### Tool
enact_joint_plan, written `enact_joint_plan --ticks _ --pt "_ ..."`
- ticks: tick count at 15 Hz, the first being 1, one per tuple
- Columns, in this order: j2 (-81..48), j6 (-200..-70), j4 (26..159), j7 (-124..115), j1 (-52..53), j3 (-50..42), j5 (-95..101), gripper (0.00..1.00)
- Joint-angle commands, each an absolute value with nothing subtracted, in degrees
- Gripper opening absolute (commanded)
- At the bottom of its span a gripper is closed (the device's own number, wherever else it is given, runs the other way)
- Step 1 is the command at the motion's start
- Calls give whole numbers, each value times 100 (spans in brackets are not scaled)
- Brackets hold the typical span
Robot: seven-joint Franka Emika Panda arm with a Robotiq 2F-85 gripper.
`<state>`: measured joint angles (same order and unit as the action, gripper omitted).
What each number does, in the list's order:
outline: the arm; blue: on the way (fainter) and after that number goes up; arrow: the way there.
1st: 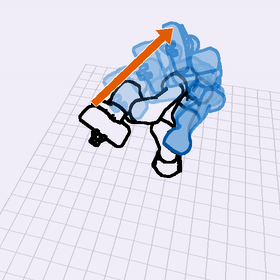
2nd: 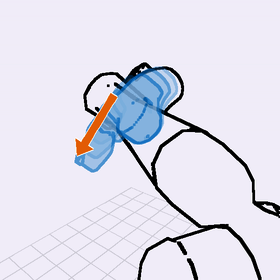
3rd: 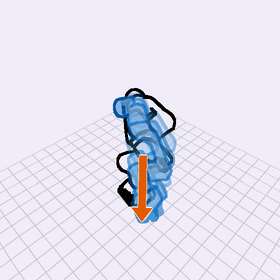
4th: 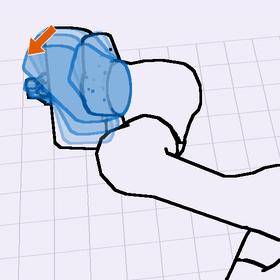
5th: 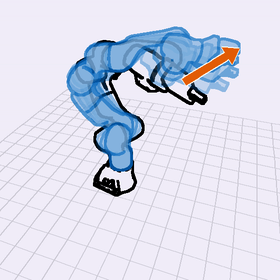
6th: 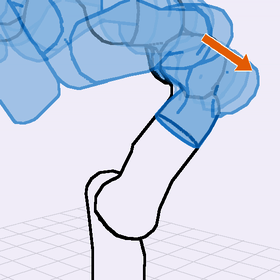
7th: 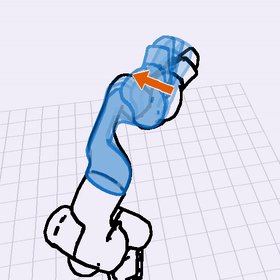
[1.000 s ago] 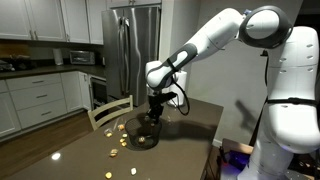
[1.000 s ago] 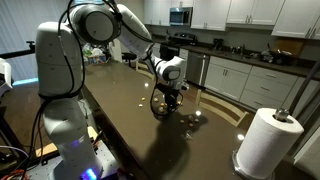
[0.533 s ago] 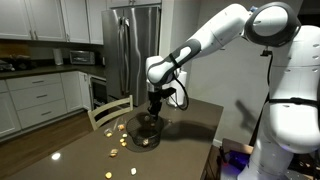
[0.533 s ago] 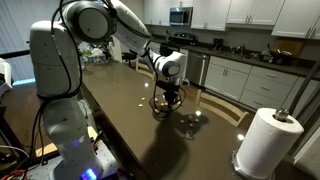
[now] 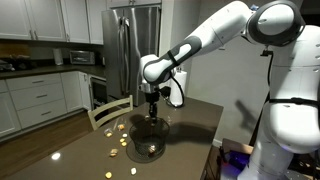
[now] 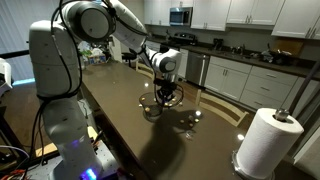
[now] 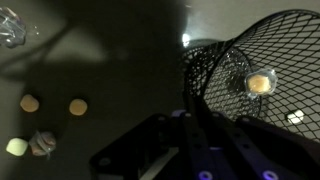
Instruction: Move the black basket to the left
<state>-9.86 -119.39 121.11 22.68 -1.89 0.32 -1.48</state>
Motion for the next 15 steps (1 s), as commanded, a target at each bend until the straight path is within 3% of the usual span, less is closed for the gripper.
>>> enact_joint_plan --ticks 1,15 --pt "-1159 -11469 11726 3099 -167 209 -38 3" --pt "-1986 -10534 10090 3501 314 607 685 3"
